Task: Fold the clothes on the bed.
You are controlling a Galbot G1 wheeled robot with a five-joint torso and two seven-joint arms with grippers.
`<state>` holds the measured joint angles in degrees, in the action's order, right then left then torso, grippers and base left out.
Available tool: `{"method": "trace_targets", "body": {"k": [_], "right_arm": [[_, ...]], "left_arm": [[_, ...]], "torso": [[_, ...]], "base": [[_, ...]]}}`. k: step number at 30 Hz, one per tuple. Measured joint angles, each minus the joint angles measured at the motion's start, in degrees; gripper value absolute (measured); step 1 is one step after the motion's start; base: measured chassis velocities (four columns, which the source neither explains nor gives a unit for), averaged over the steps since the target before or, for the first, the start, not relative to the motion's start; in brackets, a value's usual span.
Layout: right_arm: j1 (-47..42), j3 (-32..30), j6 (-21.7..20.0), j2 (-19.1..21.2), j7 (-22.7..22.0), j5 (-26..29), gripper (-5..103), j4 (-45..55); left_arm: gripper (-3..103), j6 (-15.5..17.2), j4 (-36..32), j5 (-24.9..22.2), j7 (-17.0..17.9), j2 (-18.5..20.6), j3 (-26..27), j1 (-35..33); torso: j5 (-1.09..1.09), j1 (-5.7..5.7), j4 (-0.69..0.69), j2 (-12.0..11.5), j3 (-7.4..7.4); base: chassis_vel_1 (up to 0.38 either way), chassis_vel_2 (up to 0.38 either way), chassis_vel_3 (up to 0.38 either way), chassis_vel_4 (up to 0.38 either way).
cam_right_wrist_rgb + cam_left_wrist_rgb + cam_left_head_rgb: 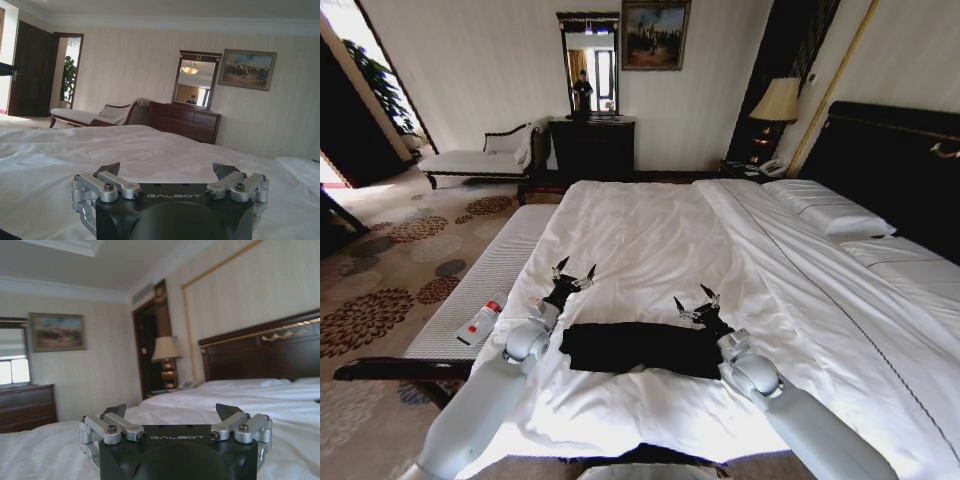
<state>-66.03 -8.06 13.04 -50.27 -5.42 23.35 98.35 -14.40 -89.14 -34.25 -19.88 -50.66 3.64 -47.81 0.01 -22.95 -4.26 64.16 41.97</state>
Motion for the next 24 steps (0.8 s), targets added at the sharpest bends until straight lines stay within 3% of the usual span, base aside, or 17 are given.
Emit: {"method": "trace_targets", "body": {"k": [4,5,10,16,20,24], "right_arm": [[0.0,0.2,-0.2,-1.6,-0.1,-0.2,100,-0.9],[0.0,0.2,-0.2,-1.6,-0.1,-0.2,100,-0.9],[-0.1,0.2,-0.2,-2.4,0.0,-0.5,100,-1.7],[0.0,0.7,-0.3,-2.9,0.1,-0.7,100,-2.2],[0.1,1.2,-0.5,-3.0,0.3,-1.2,100,-2.3],[-0.1,1.4,-0.6,-3.3,0.3,-1.6,100,-2.3]], "left_arm": [[100,-5.6,10.7,1.0,-13.3,3.5,-1.5,5.5],[100,-5.6,10.7,1.0,-13.3,3.5,-1.5,5.5],[100,-9.9,15.9,4.6,-19.6,3.7,-1.1,4.2],[100,-15.5,20.3,11.1,-20.4,0.5,1.7,0.3],[100,-19.4,22.9,15.8,-15.8,-3.2,4.7,-1.0],[100,-20.2,22.9,15.7,-14.7,-4.3,7.0,-1.7]], "torso": [[-0.02,0.00,0.04,0.0,0.00],[-0.02,0.00,0.04,0.0,0.00],[-0.01,0.00,0.00,0.0,0.00],[-0.05,0.01,0.02,0.0,-0.01],[-0.02,0.02,0.00,0.0,-0.01],[-0.02,0.01,-0.01,0.0,-0.01]], "base": [[0.000,0.000,0.000,0.000],[0.000,0.000,0.000,0.000],[0.000,0.000,0.000,0.000],[0.000,0.000,0.000,0.000],[0.000,0.000,0.000,0.000],[0.000,0.000,0.000,0.000]]}}
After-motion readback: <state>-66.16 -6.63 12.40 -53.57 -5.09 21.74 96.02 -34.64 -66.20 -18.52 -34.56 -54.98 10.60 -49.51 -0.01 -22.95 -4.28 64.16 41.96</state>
